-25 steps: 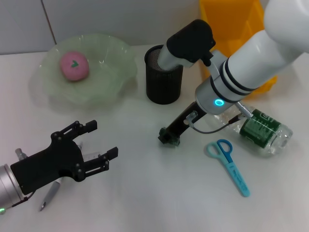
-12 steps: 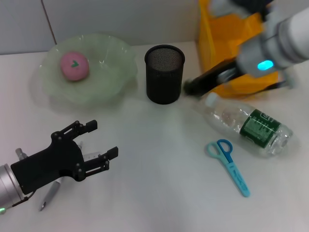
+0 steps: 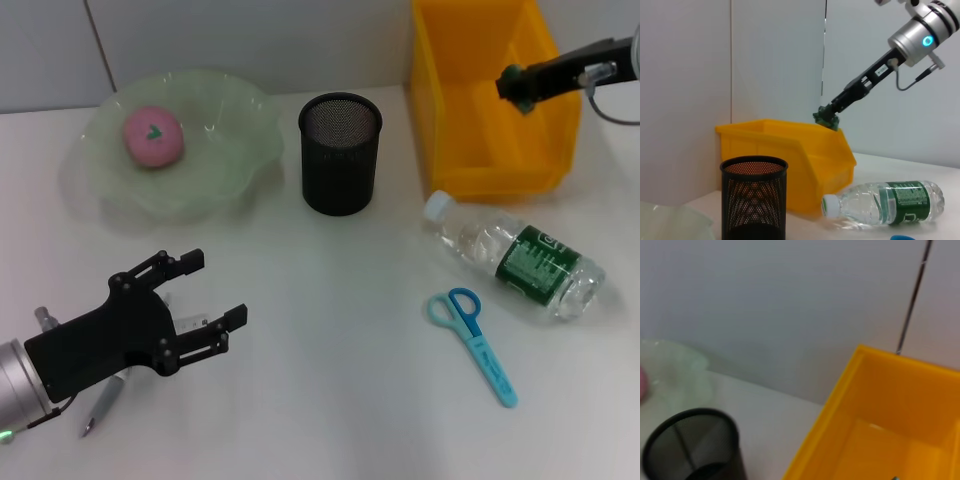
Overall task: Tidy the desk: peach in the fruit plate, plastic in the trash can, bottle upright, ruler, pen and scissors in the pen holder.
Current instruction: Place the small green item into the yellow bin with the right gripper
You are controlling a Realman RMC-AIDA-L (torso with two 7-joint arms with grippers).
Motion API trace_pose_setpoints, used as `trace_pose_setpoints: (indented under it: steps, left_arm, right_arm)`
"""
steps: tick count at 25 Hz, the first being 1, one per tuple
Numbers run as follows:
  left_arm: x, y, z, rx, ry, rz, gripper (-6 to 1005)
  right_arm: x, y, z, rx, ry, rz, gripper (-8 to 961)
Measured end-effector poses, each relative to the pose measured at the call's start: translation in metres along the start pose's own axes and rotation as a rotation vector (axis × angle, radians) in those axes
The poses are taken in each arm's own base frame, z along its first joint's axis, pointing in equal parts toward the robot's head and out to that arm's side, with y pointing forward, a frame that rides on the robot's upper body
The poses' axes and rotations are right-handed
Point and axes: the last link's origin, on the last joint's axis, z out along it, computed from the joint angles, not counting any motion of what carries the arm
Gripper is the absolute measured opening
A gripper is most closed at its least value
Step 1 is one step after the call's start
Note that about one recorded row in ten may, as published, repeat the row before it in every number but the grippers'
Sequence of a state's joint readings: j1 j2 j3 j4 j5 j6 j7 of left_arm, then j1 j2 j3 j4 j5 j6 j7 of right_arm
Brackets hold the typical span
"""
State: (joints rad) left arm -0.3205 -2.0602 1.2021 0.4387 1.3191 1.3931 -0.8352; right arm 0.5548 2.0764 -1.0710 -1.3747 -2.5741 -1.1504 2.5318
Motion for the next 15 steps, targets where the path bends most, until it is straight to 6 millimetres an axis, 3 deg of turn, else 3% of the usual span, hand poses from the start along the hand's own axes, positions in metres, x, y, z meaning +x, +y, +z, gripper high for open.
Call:
trace_pose_setpoints:
  steps: [11,15]
  left_arm:
    - [-0.001,0.002,0.0,-0.006,-0.001,-0.01,859]
    - [-0.001,0.002,0.0,-0.007,-0.001,-0.01,859]
  right_arm:
    - [0.0,-0.008,0.028,0.047,-0.031,-0.049,434]
    - [-0.001,-0.006,0.028,0.047,-0.039,-0.06,543]
